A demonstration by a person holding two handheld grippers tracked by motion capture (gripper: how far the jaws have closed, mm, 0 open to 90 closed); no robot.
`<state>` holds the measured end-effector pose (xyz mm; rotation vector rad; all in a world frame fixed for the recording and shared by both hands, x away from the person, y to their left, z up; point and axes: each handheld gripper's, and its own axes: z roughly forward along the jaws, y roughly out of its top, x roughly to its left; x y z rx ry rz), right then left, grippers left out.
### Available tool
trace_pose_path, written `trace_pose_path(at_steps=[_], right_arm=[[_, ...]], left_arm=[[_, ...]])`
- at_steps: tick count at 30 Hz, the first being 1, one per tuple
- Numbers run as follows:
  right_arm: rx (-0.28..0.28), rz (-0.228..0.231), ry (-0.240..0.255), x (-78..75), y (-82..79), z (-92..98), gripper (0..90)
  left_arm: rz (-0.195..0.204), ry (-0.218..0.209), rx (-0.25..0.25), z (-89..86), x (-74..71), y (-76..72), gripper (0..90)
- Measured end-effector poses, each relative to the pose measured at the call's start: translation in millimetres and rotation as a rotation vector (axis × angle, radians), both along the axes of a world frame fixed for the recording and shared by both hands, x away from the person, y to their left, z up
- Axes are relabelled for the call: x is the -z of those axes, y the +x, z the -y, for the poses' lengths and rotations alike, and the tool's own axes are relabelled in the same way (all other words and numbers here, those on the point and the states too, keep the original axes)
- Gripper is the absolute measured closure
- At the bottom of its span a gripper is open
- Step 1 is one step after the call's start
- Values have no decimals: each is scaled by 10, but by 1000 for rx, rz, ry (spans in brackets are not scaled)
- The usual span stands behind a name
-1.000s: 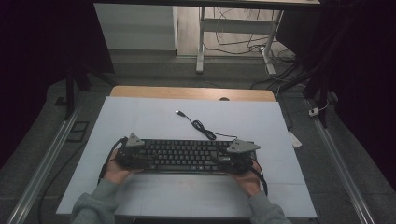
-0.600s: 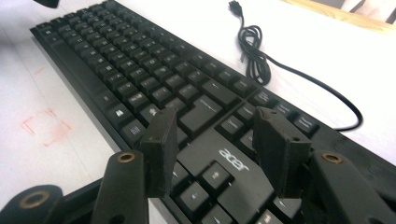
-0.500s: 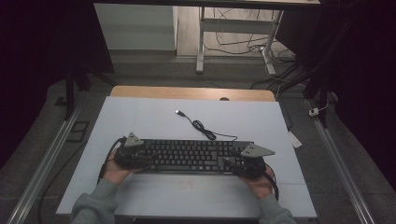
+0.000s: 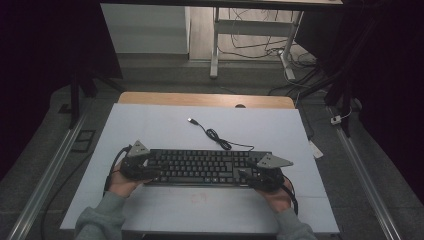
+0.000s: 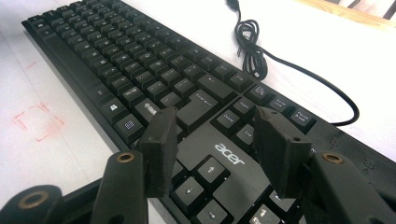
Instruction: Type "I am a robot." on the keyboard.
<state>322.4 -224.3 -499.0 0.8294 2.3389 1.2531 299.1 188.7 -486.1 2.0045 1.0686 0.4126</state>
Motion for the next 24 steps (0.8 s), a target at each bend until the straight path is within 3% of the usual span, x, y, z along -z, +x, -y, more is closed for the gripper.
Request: trace_pose_path(at_steps=[5, 11, 20, 24], right_arm=[[1, -1, 1, 4, 4, -2, 498], [0, 0, 2, 11, 7, -11, 497], [-4, -6, -8, 13, 20, -3, 495], [1, -7, -15, 16, 21, -4, 493]], left_arm=[[-2, -6, 30, 23, -11, -15, 428], [-18, -7, 102, 80, -12, -43, 592], [-65, 50, 196, 215, 45, -54, 886], [-78, 71, 228, 275, 80, -60, 893]])
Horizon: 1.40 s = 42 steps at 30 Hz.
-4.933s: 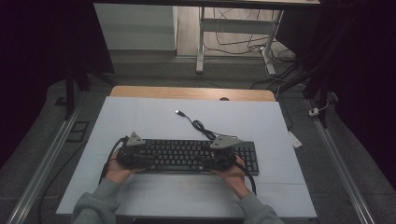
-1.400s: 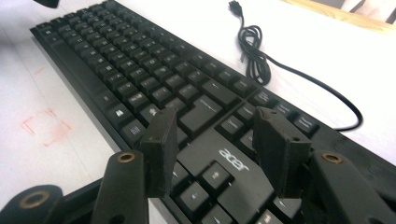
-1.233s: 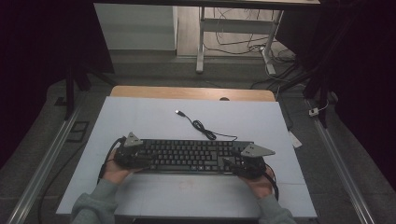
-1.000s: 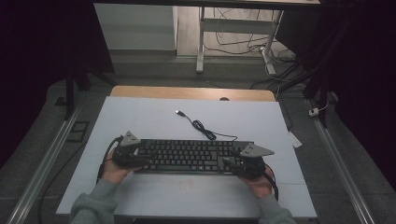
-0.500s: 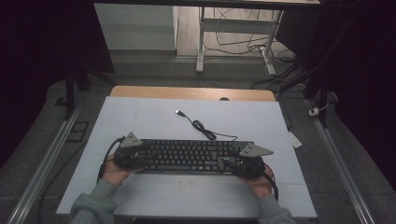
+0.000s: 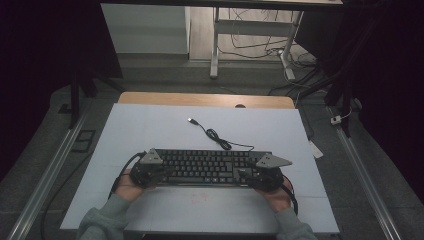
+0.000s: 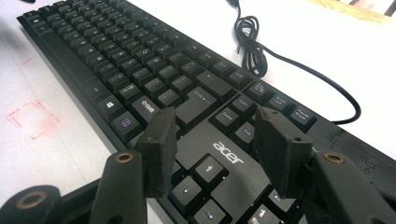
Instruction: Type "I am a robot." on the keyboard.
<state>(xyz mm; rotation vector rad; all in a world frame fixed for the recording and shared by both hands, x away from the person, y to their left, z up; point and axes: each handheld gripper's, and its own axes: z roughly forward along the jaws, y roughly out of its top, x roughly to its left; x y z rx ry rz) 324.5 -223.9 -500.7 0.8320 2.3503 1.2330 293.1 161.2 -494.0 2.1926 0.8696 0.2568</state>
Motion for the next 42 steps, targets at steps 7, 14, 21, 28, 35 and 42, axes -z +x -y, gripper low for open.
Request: trace_pose_path(at_steps=[7, 14, 21, 28, 35, 42], right_arm=[[-1, -1, -3, 15, 9, -6, 490], [-2, -6, -5, 24, 7, -19, 489], [-3, -3, -6, 28, 11, -22, 488], [-3, -3, -7, 29, 11, -25, 487], [-3, -3, -6, 28, 12, -24, 487], [-2, -2, -6, 20, 10, -20, 487]], left_arm=[[-19, 30, 18, 92, 87, 6, 893], [-25, 61, 14, 155, 152, 10, 892], [-29, 68, 5, 163, 185, 23, 892], [-34, 86, 3, 179, 228, 41, 890], [-30, 88, 2, 191, 267, 55, 893], [0, 51, -9, 147, 190, 31, 892]])
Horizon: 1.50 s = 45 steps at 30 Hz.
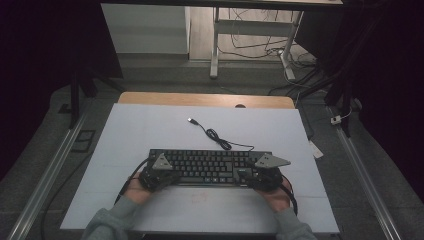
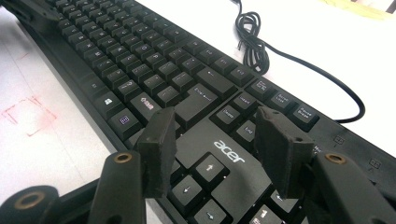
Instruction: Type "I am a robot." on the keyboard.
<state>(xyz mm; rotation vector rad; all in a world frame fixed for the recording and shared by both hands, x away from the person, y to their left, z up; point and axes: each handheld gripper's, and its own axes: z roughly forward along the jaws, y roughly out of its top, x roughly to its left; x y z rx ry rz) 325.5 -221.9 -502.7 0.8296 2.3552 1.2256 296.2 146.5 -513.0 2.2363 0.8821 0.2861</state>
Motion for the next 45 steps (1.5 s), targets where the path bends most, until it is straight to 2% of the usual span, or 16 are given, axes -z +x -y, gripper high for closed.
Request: trace_pose_path(at_steps=[4, 6, 9, 13, 18, 28, 45], right_arm=[[4, -3, -1, -2, 3, 7, 487], [3, 0, 2, -3, 0, 4, 487], [0, 2, 1, -2, 0, 1, 487], [3, -1, -1, -4, 4, 7, 486], [2, 2, 1, -7, 4, 8, 486], [0, 4, -2, -12, 7, 16, 484], [1, 0, -3, -4, 5, 4, 479]], left_arm=[[11, -39, -14, -46, -61, -7, 890], [11, -60, -17, -73, -81, -6, 860], [16, -93, -37, -108, -108, -6, 764], [25, -116, -75, -160, -133, 5, 596], [28, -133, -113, -200, -152, 12, 491], [36, -144, -158, -297, -197, 27, 417], [36, -124, -215, -373, -181, 72, 363]])
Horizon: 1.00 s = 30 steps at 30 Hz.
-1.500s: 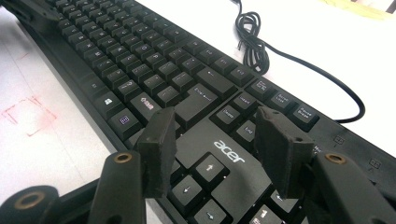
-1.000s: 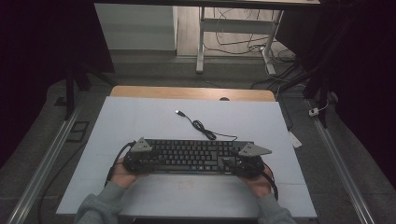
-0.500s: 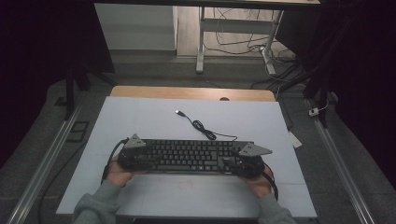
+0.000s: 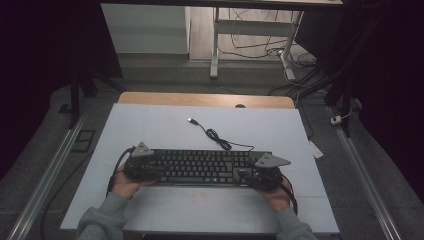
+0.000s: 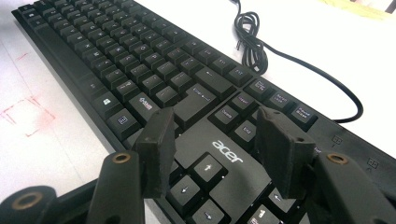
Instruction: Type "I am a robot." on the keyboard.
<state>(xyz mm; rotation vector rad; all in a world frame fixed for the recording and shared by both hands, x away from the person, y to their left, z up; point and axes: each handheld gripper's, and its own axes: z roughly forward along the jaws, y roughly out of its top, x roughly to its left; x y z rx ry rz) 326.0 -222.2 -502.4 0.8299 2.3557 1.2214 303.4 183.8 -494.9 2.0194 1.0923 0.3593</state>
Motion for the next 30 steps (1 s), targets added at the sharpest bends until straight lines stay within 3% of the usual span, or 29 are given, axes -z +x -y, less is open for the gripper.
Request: trace_pose_path(at_steps=[5, 19, 24, 30], right_arm=[[-1, -3, -1, 5, 3, -2, 478], [-5, -3, -10, 14, 5, -10, 478], [-2, -2, -16, 17, 7, -12, 477], [-6, -3, -15, 21, 10, -14, 477]], left_arm=[[-5, 15, -18, -32, 34, 19, 374], [-17, 73, -37, -89, 132, 59, 560], [-26, 87, -34, -94, 165, 69, 666], [-36, 101, -16, -73, 187, 74, 887]])
